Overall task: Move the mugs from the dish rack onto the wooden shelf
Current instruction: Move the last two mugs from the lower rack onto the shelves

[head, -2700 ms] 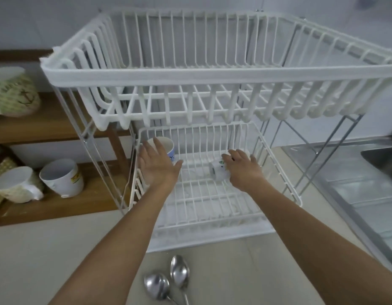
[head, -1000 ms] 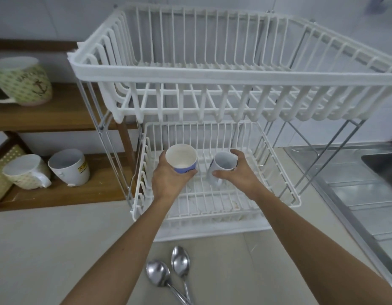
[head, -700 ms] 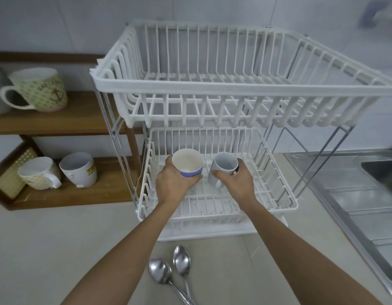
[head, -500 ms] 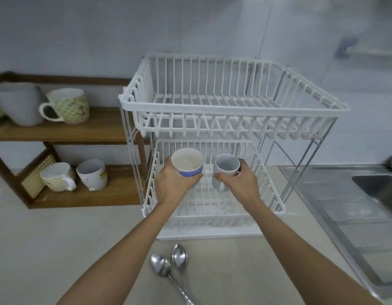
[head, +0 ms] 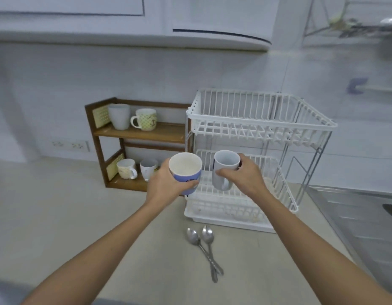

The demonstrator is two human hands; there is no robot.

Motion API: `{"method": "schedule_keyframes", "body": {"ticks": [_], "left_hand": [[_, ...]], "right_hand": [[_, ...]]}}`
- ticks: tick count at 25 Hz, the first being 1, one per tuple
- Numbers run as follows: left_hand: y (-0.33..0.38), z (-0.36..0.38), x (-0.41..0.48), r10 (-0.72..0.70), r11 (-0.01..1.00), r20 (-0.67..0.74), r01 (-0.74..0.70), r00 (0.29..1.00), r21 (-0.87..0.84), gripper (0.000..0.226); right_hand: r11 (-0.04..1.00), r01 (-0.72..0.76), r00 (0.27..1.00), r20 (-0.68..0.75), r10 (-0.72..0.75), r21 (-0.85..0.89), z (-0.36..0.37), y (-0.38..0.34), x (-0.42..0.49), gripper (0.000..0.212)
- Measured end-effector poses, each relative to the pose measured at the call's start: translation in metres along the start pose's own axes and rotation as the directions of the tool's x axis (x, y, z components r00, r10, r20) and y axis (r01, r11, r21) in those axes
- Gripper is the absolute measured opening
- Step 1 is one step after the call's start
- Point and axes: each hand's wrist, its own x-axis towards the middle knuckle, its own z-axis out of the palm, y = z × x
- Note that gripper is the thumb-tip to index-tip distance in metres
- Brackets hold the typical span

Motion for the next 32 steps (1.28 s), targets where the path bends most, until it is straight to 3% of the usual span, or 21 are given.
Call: {"method": "schedule_keyframes", "body": {"ticks": [6, 12, 19, 25, 32], "left_hand": [[-0.036, -0.074, 0.01, -0.069, 0.996, -0.164, 0.079, 0.984, 0.052, 0.088], [-0.079, -0.102, 0.035, -0.161, 0.976, -0.219, 0.187, 0.962, 0.107, 0.088], [-0.135, -0.087, 0.093, -0.155, 0.983, -0.112, 0.164, 0.981, 0.076, 0.089], [-0.18, -0.048, 0.14, -0.109, 0.992, 0.011, 0.108, 0.994, 0.061, 0.091], [-0.206, -0.011, 0.167, -0.034, 0.999, 0.11, 0.03, 0.993, 0.038, 0.092]], "right_hand": [[0.989, 0.123, 0.985, 0.116, -0.132, 0.083, 0.06, -0.068, 0.002, 0.047], [0.981, 0.073, 0.978, 0.18, -0.106, 0.179, 0.139, -0.117, 0.027, 0.06], [0.988, -0.063, 0.998, -0.02, 0.066, 0.139, 0.198, -0.143, 0.12, 0.068], [0.974, -0.209, 0.947, -0.229, 0.223, 0.084, 0.229, -0.119, 0.201, 0.072], [0.957, -0.29, 0.916, -0.289, 0.278, 0.001, 0.25, -0.089, 0.254, 0.064]]}}
